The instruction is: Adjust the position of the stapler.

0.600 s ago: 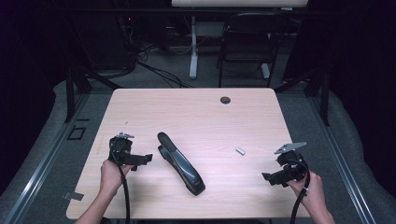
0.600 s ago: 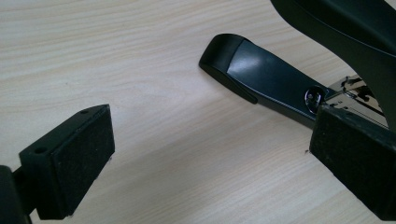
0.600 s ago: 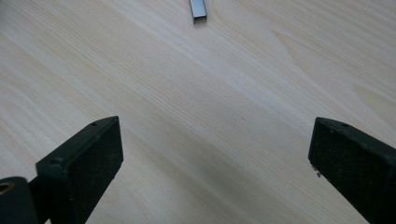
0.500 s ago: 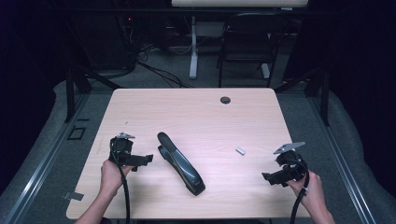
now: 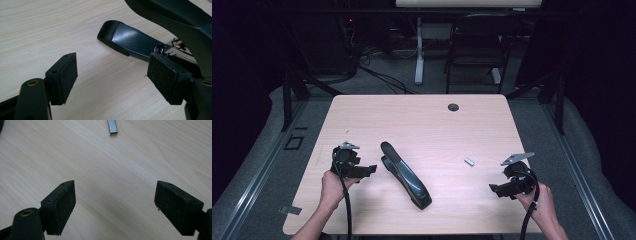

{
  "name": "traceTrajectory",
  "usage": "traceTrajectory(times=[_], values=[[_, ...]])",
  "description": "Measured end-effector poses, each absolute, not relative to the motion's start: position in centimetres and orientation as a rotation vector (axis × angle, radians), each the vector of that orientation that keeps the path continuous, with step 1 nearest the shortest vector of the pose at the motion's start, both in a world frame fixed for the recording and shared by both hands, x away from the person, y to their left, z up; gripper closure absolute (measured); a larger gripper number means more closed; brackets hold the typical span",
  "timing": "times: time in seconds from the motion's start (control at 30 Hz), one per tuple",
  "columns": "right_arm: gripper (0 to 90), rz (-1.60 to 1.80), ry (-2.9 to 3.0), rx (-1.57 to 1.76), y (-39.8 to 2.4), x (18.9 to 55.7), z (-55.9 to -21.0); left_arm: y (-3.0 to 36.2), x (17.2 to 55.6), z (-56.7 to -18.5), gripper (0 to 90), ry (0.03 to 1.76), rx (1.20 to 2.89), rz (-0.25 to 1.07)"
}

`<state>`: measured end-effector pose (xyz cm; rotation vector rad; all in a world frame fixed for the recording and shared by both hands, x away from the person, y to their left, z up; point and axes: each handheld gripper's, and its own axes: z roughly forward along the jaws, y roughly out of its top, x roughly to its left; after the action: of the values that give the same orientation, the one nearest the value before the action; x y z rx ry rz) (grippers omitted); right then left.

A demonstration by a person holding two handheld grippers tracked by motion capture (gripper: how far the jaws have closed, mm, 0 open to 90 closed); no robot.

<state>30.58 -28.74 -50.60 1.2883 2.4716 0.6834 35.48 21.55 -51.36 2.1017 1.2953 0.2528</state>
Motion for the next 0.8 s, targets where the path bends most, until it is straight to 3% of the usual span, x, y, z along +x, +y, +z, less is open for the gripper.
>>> traceTrajectory(times=[0.47,0.57,0.8], values=[[15.8,0.704,2.501,1.208,-25.0,31.2,-51.0,21.8,35.8,-51.4,25.3,1.308,2.112,0.268],[23.4,0.709,2.503,1.219,-24.5,31.3,-51.2,21.5,35.8,-51.5,36.0,1.283,2.118,0.245],[29.3,0.741,2.505,1.173,-22.2,31.2,-51.4,21.0,35.9,-51.7,47.8,1.248,2.141,0.230]])
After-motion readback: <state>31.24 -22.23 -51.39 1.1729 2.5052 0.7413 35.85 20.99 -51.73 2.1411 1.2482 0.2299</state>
